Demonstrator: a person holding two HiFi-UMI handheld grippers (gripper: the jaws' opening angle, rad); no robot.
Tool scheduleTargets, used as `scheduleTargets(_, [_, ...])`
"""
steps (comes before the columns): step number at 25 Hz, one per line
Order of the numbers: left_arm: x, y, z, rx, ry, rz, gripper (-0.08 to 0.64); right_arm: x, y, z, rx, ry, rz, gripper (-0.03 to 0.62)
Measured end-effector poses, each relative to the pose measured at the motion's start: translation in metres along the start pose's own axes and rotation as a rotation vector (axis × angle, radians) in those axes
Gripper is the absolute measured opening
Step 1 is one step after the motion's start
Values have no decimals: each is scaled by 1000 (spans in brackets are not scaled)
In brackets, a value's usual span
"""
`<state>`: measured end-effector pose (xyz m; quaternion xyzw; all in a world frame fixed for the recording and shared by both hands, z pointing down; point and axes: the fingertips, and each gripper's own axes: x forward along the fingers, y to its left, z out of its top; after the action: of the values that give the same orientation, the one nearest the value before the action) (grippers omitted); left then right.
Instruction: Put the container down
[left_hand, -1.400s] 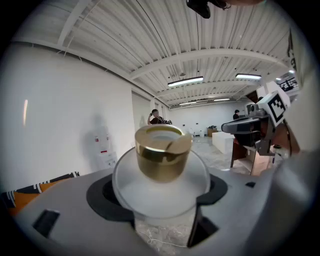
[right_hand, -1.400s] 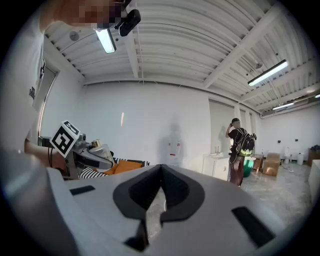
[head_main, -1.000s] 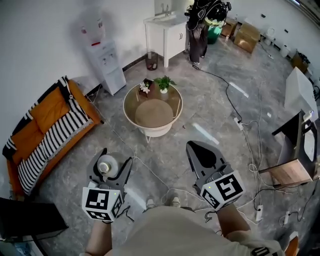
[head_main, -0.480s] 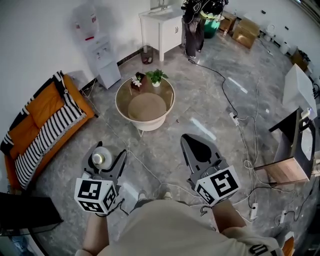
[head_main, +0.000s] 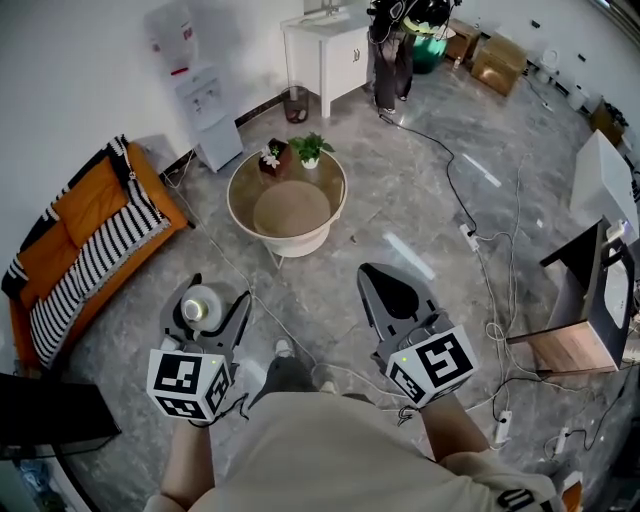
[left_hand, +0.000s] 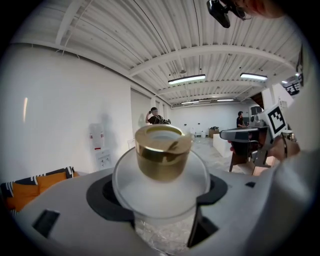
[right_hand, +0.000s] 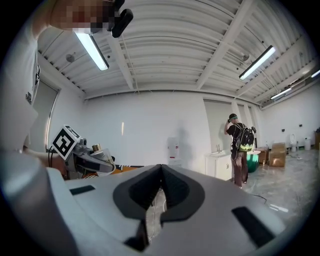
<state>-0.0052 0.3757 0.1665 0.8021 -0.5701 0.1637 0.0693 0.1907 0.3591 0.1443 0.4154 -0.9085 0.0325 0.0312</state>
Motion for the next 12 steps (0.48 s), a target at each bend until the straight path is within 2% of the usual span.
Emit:
scheduleTargets(6, [31, 4, -2, 21, -14, 7, 334, 16, -20, -13, -15, 15, -1, -5])
scheduleTargets(12, [74, 26, -6, 23, -13, -2, 334, 54, -36, -27, -27, 45, -1, -5])
